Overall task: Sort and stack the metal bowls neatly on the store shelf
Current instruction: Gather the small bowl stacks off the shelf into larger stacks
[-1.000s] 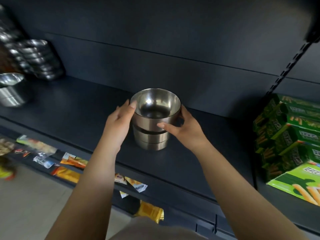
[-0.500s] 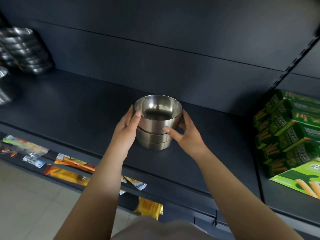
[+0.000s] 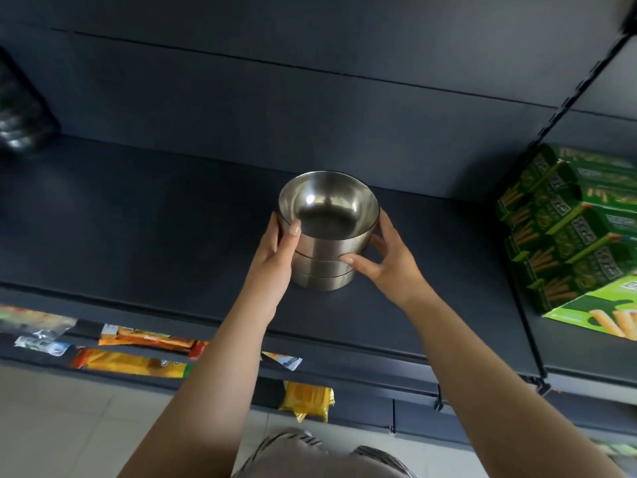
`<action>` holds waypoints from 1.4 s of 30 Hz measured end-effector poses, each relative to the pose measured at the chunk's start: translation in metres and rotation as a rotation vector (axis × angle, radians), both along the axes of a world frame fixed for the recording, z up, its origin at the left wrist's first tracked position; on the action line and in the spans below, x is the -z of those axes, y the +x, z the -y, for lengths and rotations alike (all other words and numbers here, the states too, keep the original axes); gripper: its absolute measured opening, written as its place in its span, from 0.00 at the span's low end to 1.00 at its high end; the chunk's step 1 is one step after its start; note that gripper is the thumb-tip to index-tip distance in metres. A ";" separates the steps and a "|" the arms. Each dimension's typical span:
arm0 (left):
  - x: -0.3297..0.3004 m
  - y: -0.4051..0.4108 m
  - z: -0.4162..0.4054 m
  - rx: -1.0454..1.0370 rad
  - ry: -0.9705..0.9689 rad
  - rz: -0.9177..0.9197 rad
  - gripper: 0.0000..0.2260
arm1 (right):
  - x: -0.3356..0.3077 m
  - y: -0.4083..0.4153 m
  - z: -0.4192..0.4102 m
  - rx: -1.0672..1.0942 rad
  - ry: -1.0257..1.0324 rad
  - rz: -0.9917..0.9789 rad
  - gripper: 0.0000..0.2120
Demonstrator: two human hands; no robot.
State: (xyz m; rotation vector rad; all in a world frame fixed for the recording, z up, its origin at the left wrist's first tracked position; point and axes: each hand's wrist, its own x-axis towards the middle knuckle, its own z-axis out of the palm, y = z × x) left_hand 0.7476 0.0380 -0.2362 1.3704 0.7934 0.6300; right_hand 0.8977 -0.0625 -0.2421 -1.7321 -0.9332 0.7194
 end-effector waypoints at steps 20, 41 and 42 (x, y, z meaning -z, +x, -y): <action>-0.016 -0.085 0.088 -0.128 -0.114 0.098 0.41 | 0.003 -0.088 0.059 -0.179 0.045 -0.148 0.47; -0.073 -0.356 0.049 -0.394 0.004 0.228 0.16 | -0.061 -0.348 -0.016 -0.510 0.182 -0.174 0.45; -0.074 -0.372 0.036 -0.382 0.019 0.241 0.15 | -0.061 -0.366 -0.028 -0.498 0.197 -0.161 0.44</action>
